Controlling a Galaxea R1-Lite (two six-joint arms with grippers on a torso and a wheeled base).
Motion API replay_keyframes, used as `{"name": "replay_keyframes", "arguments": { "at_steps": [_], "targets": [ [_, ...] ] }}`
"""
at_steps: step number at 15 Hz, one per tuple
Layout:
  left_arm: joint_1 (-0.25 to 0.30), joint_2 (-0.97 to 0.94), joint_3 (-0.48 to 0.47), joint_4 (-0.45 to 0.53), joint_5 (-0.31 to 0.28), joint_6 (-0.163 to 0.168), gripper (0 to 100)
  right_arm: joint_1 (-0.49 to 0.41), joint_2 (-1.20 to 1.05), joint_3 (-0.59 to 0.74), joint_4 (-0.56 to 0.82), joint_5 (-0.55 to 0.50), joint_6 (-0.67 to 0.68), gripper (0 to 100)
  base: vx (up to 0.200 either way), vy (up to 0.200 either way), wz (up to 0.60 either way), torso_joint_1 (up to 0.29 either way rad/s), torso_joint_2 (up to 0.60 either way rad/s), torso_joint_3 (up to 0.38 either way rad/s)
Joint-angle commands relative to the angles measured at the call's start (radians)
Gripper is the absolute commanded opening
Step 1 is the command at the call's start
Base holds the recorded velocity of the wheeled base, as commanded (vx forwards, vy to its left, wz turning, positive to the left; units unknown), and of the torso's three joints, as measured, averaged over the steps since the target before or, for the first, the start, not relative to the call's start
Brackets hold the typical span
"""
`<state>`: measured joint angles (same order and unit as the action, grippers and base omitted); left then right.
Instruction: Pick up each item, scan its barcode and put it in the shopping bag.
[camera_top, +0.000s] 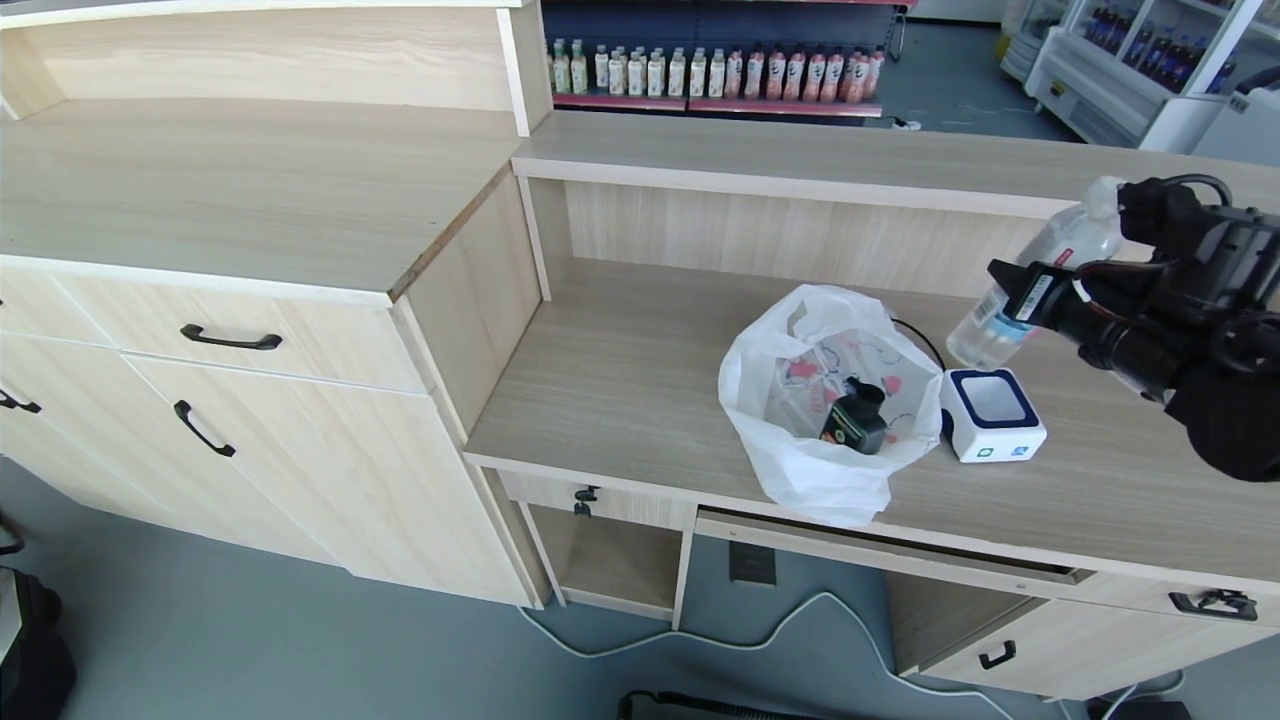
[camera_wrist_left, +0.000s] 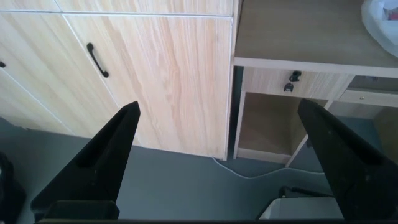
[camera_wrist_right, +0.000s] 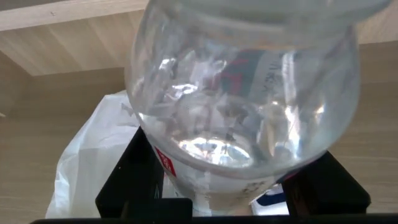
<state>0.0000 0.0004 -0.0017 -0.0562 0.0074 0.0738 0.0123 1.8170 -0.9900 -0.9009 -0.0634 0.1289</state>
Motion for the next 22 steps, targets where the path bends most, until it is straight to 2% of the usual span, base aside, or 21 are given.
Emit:
{"name": "replay_keyframes", "arguments": {
  "at_steps": [1, 4, 7, 9, 11, 16, 22],
  "targets": [
    [0.000, 0.000, 0.000, -0.001, 0.000, 0.000, 100, 0.041, 0.114, -0.049, -0.010, -0.001, -0.014, 0, 0.000, 0.000, 0.00, 0.000, 0.00, 0.000],
    [0.000, 0.000, 0.000, -0.001, 0.000, 0.000, 100, 0.078, 0.189, -0.133, -0.023, -0.001, -0.054, 0, 0.000, 0.000, 0.00, 0.000, 0.00, 0.000],
    [0.000, 0.000, 0.000, -0.001, 0.000, -0.002, 100, 0.078, 0.320, -0.183, -0.122, 0.008, -0.061, 0, 0.000, 0.000, 0.00, 0.000, 0.00, 0.000],
    [0.000, 0.000, 0.000, -0.001, 0.000, 0.000, 100, 0.090, 0.378, -0.183, -0.153, 0.011, -0.111, 0, 0.000, 0.000, 0.00, 0.000, 0.00, 0.000],
    [0.000, 0.000, 0.000, -0.001, 0.000, 0.000, 100, 0.106, 0.435, -0.188, -0.220, 0.019, -0.118, 0, 0.000, 0.000, 0.00, 0.000, 0.00, 0.000],
    [0.000, 0.000, 0.000, -0.001, 0.000, 0.000, 100, 0.132, 0.518, -0.205, -0.286, 0.054, -0.153, 0, 0.000, 0.000, 0.00, 0.000, 0.00, 0.000],
    [0.000, 0.000, 0.000, -0.001, 0.000, -0.002, 100, 0.130, 0.573, -0.243, -0.294, 0.054, -0.158, 0, 0.000, 0.000, 0.00, 0.000, 0.00, 0.000]
  ]
}}
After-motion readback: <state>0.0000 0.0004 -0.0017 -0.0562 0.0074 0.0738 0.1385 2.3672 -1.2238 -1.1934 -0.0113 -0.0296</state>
